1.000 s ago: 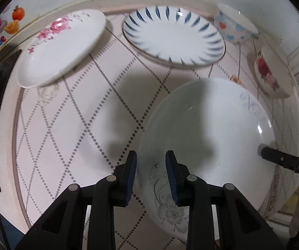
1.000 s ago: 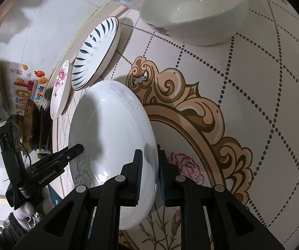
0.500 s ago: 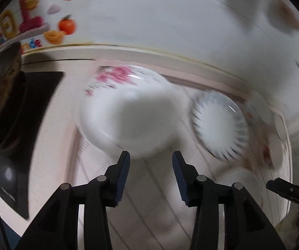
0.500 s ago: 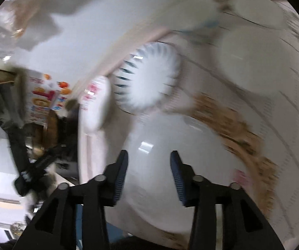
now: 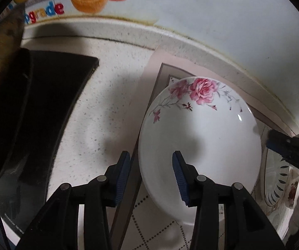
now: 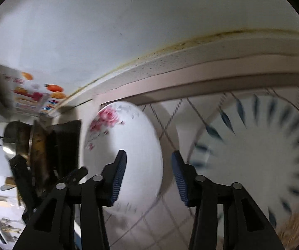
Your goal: Organize plates and bowls
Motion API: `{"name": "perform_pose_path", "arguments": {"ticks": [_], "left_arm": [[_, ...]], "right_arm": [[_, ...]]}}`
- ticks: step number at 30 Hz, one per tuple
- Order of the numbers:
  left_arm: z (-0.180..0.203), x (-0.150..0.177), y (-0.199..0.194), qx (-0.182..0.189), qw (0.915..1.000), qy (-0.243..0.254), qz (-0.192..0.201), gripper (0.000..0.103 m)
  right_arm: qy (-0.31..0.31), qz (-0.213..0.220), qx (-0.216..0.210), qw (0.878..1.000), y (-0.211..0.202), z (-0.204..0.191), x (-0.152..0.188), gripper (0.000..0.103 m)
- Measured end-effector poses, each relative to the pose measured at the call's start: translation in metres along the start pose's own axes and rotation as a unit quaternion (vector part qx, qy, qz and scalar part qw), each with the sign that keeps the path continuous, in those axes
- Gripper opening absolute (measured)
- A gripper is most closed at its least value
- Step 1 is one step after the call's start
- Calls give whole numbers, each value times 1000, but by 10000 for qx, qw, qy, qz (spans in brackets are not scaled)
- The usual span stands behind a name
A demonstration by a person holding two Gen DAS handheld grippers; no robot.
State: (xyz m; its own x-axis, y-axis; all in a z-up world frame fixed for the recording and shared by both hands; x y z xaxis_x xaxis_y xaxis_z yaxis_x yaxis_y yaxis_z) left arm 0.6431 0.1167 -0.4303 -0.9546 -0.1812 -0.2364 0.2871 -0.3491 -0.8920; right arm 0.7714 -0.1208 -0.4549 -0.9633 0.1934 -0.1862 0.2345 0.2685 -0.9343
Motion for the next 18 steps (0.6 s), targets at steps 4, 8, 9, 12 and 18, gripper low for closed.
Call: {"name": "perform_pose_path", "arguments": {"ticks": [4,8,9,12,18], "left_arm": [[-3,-1,9,197,9996,-177,-44,26],[-7,-3,7,169,9997,-184,16,18],[-7,-2,6,205,9996,-192,7,18],[-7,0,3,202,9996,-172,7,16],[2,1,-16,257,9996,45,85,16]], "right_arm": [[-92,-248,134,9996,27,-1,-7,20],[-77,-236,167,9996,36,5,-7,13],[-53,-222,156,9996,36,6,-8,13],[-43,-180,171,9997,33,10,-5,13],[-114,-98,224,9996,19,13,5,13]]}}
Point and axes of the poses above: each gripper's, at about its wrist camera, not at the fingertips, and y roughly the way its jaws point, z to its right, x to its underside, the point moved 7 cm from there along y, roughly the way its jaws point, and after that the axes turned 13 degrees about x, right-handed, at the moved point
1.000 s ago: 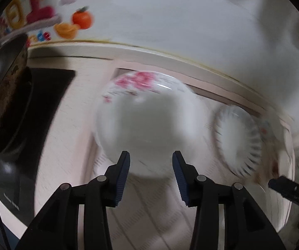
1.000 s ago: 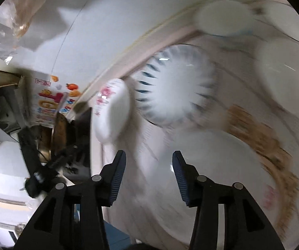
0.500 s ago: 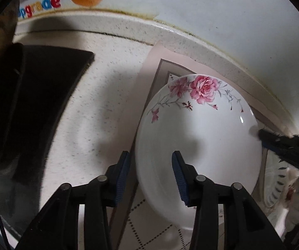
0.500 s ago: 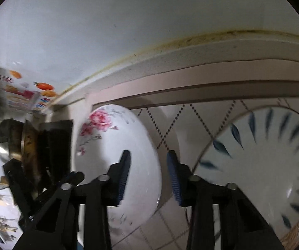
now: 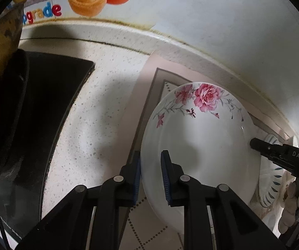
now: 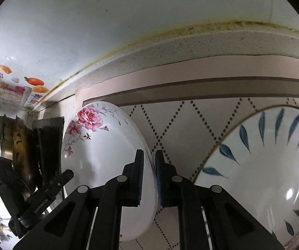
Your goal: Organize plates and bowls
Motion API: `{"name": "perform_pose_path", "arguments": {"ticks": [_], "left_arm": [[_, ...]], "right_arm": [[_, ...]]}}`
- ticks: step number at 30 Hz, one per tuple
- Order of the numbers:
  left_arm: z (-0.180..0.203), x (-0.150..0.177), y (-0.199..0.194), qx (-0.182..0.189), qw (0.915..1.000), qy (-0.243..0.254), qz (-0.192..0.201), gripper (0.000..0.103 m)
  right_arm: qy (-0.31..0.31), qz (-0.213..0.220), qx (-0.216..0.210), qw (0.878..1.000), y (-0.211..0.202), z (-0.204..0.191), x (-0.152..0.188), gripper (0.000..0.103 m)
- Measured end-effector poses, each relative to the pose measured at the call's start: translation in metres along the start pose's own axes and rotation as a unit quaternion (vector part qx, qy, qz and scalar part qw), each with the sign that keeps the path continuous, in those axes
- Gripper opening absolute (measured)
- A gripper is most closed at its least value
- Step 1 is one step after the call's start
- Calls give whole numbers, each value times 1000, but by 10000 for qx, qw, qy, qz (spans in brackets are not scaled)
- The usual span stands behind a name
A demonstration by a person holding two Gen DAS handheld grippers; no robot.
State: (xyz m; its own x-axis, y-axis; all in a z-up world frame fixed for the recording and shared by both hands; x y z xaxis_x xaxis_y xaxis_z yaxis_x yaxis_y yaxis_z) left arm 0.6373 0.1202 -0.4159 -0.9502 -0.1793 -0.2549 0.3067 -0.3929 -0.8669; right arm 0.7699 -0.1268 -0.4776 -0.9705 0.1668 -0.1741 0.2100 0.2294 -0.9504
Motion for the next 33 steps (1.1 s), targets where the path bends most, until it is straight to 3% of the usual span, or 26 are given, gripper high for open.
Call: {"name": "perform_pose_path", "arguments": {"ticks": [7,13,26,33], "left_arm": [[32,13,-32,54,9997,240,6,16],[74,53,-52,129,9988,449,-159,16],[162,139,-31,398,9912,1028,-738,16],[188,169,-3,367,9837,1366,-1113,16]], "right_arm": [[-23,104,-169,9998,-42,14,26,13],[3,105,-200,9997,-88,46,70,13],[311,160,-1,9994,-157,156,174,13],[696,61,117,9975,-153,208,215,13]]}}
Point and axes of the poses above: each gripper's, at about its wrist camera, not at the fingertips, and y roughly the way its jaws point, z to its right, x to its underside, the point moved 7 cm from there along y, roughly the way its jaws point, and after that the axes turned 13 degrees about x, right-handed, at the moved point
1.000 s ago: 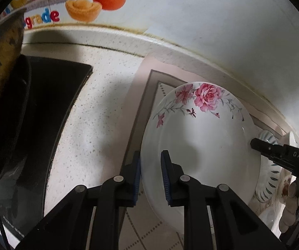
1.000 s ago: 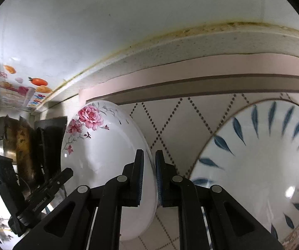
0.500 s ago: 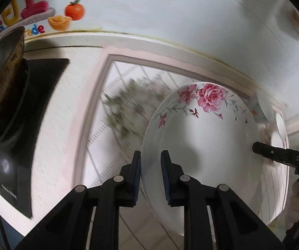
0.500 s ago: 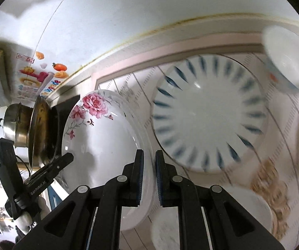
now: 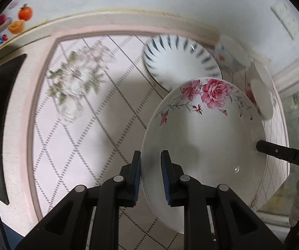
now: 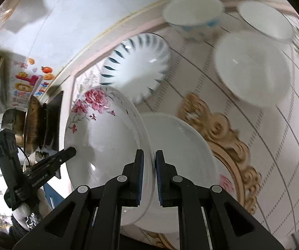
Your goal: Organize plates and bowls
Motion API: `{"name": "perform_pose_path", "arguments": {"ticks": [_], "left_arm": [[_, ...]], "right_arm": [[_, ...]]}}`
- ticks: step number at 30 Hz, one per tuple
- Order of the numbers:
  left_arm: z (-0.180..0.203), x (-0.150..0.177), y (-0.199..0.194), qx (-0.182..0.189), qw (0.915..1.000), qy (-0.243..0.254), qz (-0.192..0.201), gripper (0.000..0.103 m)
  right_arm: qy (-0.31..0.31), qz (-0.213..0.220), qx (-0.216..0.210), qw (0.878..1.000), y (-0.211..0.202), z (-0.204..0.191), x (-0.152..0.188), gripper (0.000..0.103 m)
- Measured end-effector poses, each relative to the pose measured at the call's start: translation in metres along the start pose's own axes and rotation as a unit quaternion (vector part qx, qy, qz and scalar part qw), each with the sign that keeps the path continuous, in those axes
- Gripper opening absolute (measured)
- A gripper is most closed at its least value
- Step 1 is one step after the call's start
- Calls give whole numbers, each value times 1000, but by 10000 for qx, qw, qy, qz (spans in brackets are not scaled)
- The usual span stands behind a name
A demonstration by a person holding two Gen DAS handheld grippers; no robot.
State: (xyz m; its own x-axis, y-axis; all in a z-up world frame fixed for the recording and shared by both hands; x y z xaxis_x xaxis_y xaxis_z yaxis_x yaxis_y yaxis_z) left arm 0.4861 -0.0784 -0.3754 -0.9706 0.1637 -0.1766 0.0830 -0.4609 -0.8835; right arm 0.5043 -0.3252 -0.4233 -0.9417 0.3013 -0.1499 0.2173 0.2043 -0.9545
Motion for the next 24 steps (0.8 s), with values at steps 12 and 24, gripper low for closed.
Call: {"name": "perform_pose_path", "arguments": {"ticks": [12,24], "left_arm": [[22,19,42,-346,9975,409,-463,16],[29,21,53,-749,9936,708,-464,16]], "right_arm": [[244,-197,163,9994,26,47,33,13],[258,-179,152,9994,29,53,35,13]]}}
Point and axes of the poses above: each gripper's, at about its wrist camera, not at the fingertips, and y roughly the way its jaws point, z to its right, x to its underside, the point moved 7 cm from there along y, roughly the way its jaws point, and after that the axes turned 13 degrees about x, right-handed, at the moved point
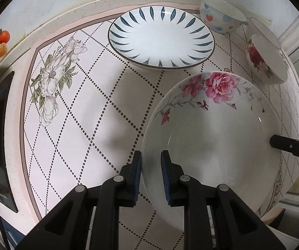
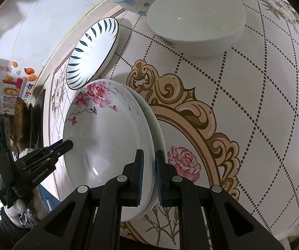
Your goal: Organize plates and bowls
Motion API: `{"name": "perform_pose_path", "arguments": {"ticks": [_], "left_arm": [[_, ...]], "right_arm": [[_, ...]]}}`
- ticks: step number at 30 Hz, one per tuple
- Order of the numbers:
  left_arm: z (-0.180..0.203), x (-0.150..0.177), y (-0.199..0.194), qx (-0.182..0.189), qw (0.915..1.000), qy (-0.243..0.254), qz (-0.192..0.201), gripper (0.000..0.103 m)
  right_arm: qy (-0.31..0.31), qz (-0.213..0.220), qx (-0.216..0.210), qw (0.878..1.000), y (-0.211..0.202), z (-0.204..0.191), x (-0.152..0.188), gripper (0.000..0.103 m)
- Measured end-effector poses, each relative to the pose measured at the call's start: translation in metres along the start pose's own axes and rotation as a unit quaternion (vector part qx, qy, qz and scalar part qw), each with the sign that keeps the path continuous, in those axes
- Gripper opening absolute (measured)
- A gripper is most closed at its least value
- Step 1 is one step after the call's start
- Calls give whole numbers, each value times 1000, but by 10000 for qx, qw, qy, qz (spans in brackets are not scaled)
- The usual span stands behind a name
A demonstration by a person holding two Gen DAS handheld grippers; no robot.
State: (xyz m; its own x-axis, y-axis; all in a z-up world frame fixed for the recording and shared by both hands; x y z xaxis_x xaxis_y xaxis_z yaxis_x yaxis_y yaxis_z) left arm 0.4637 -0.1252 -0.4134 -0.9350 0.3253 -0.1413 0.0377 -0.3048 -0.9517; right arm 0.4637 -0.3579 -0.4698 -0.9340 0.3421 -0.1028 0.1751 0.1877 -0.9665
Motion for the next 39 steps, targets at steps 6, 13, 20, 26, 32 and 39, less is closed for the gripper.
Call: {"name": "perform_pose_path", "arguments": {"ticks": [6,13,20,26,32,39], "left_arm": [[2,1,1,-62,10000,7,14,16],[3,0,3,-102,9999,24,9,16],[3,0,1,-131,9999,31,-18,16],[1,-1,1,-49,10000,-30,-47,16],[-11,-22,-37,138,9988,-297,350,18],[-49,-100,-50,403,9927,-829,773,26]], "right_arm": [[-153,-166,173,9996,-1,-3,4,13],[-189,-383,341,9985,0,-6,8,13],[-116,-514,388,9979,-5,-1,12,13],[-43,-512,178,9985,-15,2,9,13],[1,-242,-108,9996,-44,-14,-13,16],[-39,292,-348,9990,-50,-56,-89,45]]}}
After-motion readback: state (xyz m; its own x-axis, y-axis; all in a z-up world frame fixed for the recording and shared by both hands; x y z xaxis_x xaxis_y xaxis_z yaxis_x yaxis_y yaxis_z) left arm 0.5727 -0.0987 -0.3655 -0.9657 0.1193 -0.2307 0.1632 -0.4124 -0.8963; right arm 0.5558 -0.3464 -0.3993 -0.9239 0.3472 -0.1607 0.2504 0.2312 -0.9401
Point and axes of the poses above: each gripper's, at about its wrist camera, not at the fingertips, and y roughly the way its jaws point, z to its right, x to its underside, the point moved 7 cm from there along y, roughly the way its jaws point, and after that the axes turned 13 degrees about x, right-handed, at the moved point
